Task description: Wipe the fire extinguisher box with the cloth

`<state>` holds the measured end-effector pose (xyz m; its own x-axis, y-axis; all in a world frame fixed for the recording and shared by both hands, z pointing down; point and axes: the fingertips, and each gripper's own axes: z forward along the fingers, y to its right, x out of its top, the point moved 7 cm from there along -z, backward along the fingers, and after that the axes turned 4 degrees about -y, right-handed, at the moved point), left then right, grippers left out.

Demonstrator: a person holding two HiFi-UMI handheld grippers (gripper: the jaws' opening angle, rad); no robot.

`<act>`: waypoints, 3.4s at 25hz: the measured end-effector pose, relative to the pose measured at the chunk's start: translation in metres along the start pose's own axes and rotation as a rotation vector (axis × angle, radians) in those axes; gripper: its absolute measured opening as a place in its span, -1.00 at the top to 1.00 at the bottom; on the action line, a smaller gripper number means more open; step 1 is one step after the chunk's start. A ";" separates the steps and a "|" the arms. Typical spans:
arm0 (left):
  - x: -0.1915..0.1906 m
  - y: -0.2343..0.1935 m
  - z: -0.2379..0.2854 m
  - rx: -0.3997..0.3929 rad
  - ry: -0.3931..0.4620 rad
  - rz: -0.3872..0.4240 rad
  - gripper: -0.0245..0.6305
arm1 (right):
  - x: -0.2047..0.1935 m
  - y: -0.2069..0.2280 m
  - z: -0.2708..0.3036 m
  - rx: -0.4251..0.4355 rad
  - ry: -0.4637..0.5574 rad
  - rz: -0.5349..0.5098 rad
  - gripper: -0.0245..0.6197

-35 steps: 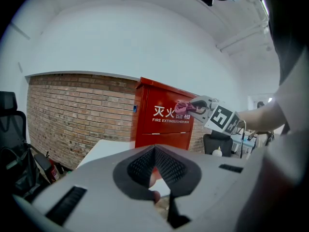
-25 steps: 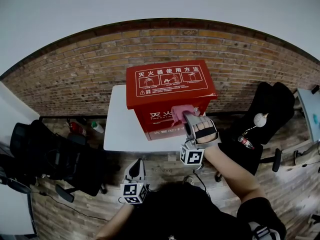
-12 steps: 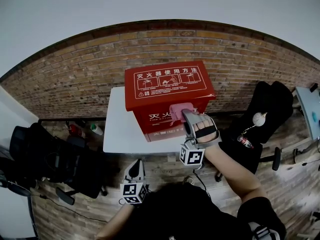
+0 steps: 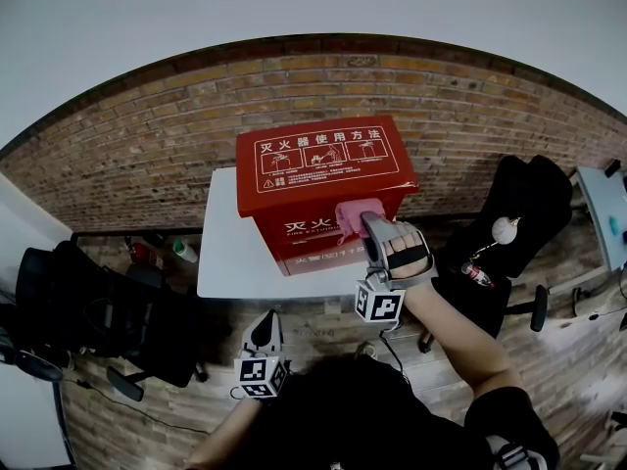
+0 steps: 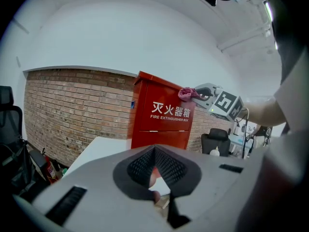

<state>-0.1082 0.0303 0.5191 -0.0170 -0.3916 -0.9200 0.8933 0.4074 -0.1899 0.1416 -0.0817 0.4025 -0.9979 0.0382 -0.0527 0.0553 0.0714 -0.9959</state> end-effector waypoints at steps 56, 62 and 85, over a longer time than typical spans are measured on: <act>0.009 0.024 0.007 0.137 0.029 -0.061 0.82 | -0.046 -0.072 0.001 0.150 0.048 -0.001 0.60; 0.005 0.005 -0.003 0.073 -0.007 -0.069 0.82 | -0.045 -0.104 0.001 0.174 0.027 -0.047 0.60; -0.003 0.020 -0.026 0.209 0.038 -0.107 0.82 | -0.052 -0.152 0.002 0.265 0.081 -0.035 0.60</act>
<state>-0.1017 0.0608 0.5094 -0.1301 -0.3906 -0.9113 0.9590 0.1838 -0.2156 0.1853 -0.0969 0.5564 -0.9925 0.1202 -0.0230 -0.0002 -0.1892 -0.9819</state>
